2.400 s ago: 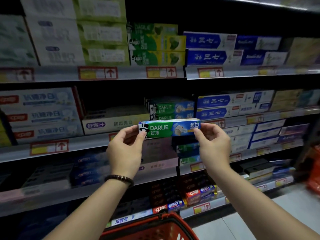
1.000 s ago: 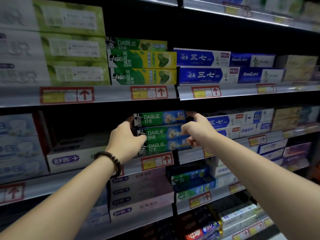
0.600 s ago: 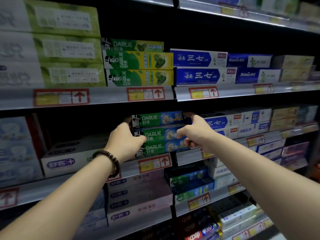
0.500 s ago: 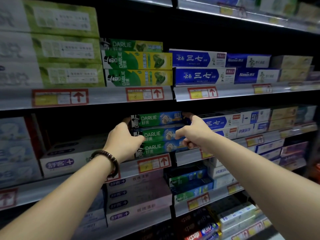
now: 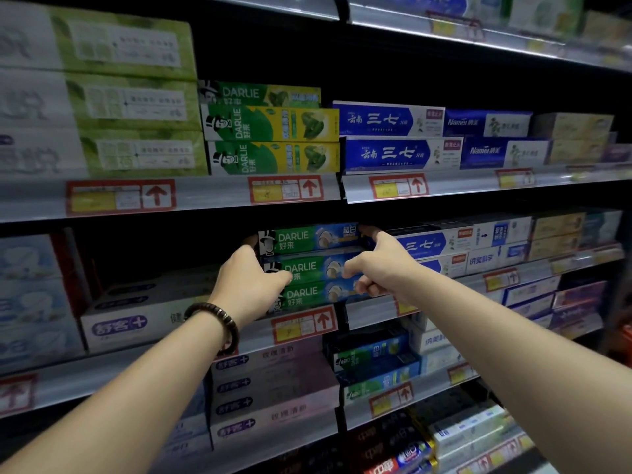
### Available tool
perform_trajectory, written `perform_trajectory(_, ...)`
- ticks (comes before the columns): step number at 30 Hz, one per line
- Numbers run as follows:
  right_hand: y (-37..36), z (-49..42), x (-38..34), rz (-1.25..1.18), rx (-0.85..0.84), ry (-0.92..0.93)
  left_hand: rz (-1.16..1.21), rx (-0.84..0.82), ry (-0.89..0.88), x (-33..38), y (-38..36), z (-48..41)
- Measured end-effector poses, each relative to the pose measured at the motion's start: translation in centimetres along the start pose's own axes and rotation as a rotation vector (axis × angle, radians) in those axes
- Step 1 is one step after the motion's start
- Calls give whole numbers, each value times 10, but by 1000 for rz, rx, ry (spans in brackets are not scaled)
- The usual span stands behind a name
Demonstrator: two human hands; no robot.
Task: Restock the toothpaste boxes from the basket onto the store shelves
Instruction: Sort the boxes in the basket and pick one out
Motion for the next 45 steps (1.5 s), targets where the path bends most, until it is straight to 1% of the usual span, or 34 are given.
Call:
perform_trajectory(7, -1, 5, -4, -29, 19, 30, -18, -6, -26, 1, 0, 2)
perform_trajectory(13, 2, 15, -6, 0, 80, 99, -18, 8, -52, 8, 7, 8)
perform_trajectory(16, -1, 21, -5, 39, 80, 131, -32, -6, -46, 6, 8, 10)
perform_trajectory(19, -2, 27, -1, 34, 83, 129, -45, -14, -45, 4, 10, 15)
perform_trajectory(24, -2, 36, 3, -1, 113, 124, 10, 12, -39, 0, 19, 29)
perform_trajectory(28, -5, 47, 2, 17, 154, 126, 42, -24, 5, -14, 19, 43)
perform_trajectory(33, -15, 70, -2, -40, 139, 111, 112, -81, 45, -32, 28, 61)
perform_trajectory(36, -26, 89, -7, -49, 124, 108, 125, -87, 79, -47, 38, 77)
perform_trajectory(45, -74, 160, -17, -180, 10, 49, 145, -117, 191, -92, 68, 136)
Point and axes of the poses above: each hand's wrist, its own z-axis away from the middle knuckle, its own y-axis out of the back of the hand, x = y × z, the point moved 9 cm from there along -z, towards the middle knuckle, and after that the axes turned 8 degrees about y, right-handed, at the moved point
